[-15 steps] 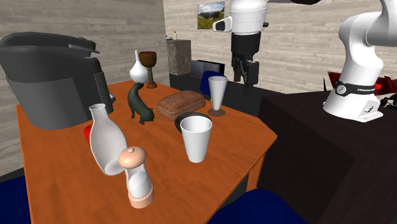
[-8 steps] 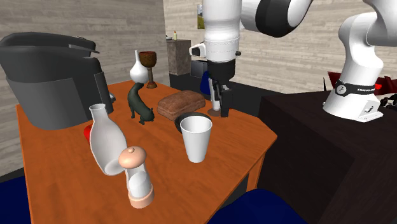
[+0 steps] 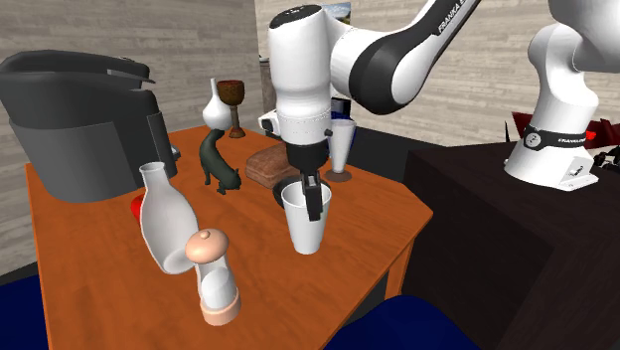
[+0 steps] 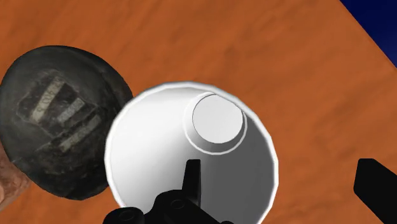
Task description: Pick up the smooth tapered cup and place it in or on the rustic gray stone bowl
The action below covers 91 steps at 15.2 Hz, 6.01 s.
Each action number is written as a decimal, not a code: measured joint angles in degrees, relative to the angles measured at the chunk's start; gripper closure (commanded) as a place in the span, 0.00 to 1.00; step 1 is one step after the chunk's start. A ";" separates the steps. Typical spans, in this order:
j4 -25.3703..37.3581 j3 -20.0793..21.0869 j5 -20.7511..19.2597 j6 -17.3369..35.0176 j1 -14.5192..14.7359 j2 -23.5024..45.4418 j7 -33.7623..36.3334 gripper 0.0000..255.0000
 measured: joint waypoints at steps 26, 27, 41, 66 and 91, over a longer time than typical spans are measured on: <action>1.72 -0.53 -0.48 2.92 -0.18 4.55 0.12 1.00; 1.41 -0.49 -0.45 2.74 -0.16 4.06 0.15 1.00; 0.27 0.17 0.43 -3.33 -0.54 -3.24 -1.12 1.00; -2.75 -2.21 1.94 -10.44 -10.04 -15.49 -14.53 1.00; -6.23 -3.46 0.82 1.54 -11.87 -7.23 -14.88 1.00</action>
